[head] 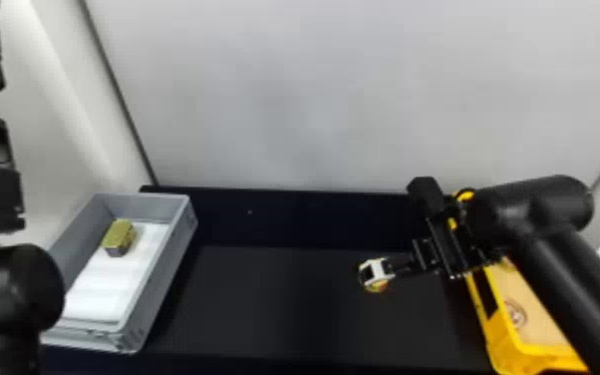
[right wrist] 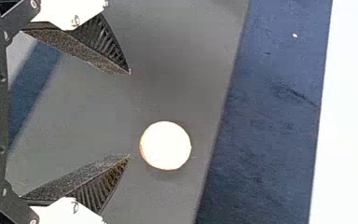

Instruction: Pick up the round yellow can and place it in the yellow rectangular box

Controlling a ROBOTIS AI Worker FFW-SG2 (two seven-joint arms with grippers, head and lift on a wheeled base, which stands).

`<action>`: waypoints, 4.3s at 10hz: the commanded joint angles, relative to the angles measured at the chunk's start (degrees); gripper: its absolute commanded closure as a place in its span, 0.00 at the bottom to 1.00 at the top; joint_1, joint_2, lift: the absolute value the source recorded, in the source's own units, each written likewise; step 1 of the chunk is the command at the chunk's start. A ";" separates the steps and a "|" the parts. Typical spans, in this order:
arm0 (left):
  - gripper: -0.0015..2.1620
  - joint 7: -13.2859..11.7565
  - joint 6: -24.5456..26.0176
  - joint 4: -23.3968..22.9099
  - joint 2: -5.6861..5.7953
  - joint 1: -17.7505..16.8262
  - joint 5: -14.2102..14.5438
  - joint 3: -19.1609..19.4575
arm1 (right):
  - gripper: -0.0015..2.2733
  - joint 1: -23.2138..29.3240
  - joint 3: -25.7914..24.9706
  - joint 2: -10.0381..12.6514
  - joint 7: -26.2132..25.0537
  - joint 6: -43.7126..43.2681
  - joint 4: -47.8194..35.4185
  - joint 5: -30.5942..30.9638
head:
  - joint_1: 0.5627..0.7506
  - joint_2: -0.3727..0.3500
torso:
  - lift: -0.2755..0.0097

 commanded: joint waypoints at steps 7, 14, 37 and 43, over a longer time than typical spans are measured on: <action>0.19 -0.24 -0.01 0.61 0.28 -1.07 -0.23 -1.73 | 0.07 -2.61 -5.21 9.07 8.33 -11.45 15.13 24.21 | 0.70 0.59 | 0.97; 0.19 -0.33 -0.63 1.05 0.28 -1.16 -0.41 -2.70 | 0.07 -1.12 -3.62 9.95 7.71 -16.90 18.90 24.30 | 0.70 0.59 | 0.97; 0.19 -2.35 -3.44 1.66 0.37 -0.98 -1.64 -2.96 | 0.34 4.86 -10.22 11.71 1.99 -37.75 21.19 23.33 | 0.70 0.59 | 0.97; 0.19 -2.35 -2.73 1.05 0.46 -0.28 -1.64 -2.09 | 0.33 9.78 -11.54 8.11 1.47 -24.03 -10.63 23.33 | 0.70 0.59 | 0.97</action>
